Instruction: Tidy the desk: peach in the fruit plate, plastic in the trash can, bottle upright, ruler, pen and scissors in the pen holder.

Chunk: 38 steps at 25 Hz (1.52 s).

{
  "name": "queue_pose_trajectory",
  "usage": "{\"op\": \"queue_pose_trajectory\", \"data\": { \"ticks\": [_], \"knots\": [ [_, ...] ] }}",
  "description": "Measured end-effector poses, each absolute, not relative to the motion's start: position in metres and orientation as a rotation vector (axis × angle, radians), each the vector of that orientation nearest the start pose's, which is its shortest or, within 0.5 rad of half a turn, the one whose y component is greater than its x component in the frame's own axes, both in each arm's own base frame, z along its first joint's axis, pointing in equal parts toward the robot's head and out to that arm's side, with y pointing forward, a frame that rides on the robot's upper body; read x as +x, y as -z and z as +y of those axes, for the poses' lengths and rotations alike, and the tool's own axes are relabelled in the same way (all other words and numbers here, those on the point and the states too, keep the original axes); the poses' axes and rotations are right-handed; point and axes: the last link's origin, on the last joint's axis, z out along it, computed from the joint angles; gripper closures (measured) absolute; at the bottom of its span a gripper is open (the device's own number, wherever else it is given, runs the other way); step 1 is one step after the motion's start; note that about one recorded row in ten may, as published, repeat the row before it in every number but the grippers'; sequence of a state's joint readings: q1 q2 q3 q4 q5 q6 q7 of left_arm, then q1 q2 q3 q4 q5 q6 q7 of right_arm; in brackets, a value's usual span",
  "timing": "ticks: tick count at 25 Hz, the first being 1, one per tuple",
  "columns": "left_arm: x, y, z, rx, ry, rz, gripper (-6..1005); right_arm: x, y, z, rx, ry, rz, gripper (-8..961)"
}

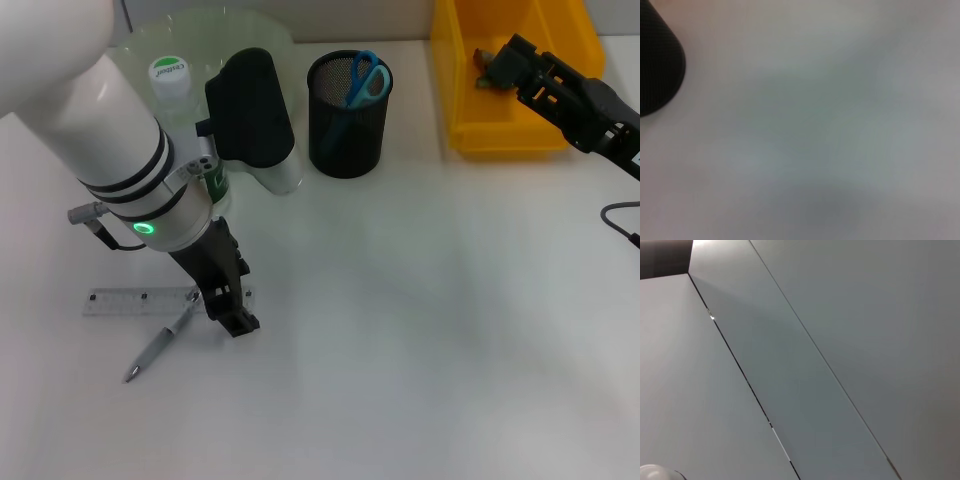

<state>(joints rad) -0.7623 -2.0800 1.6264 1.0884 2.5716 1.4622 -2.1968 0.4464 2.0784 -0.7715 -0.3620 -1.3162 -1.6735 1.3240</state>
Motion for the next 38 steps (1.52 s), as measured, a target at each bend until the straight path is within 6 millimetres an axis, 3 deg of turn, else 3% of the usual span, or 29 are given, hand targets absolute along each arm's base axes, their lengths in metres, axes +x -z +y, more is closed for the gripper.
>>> {"op": "queue_pose_trajectory", "data": {
  "ticks": [38],
  "knots": [
    [-0.1703,0.0623,0.3521,-2.887,-0.895,-0.220,468,0.2508,-0.0135,0.3109,-2.214,-1.527,0.823,302]
  ]
}}
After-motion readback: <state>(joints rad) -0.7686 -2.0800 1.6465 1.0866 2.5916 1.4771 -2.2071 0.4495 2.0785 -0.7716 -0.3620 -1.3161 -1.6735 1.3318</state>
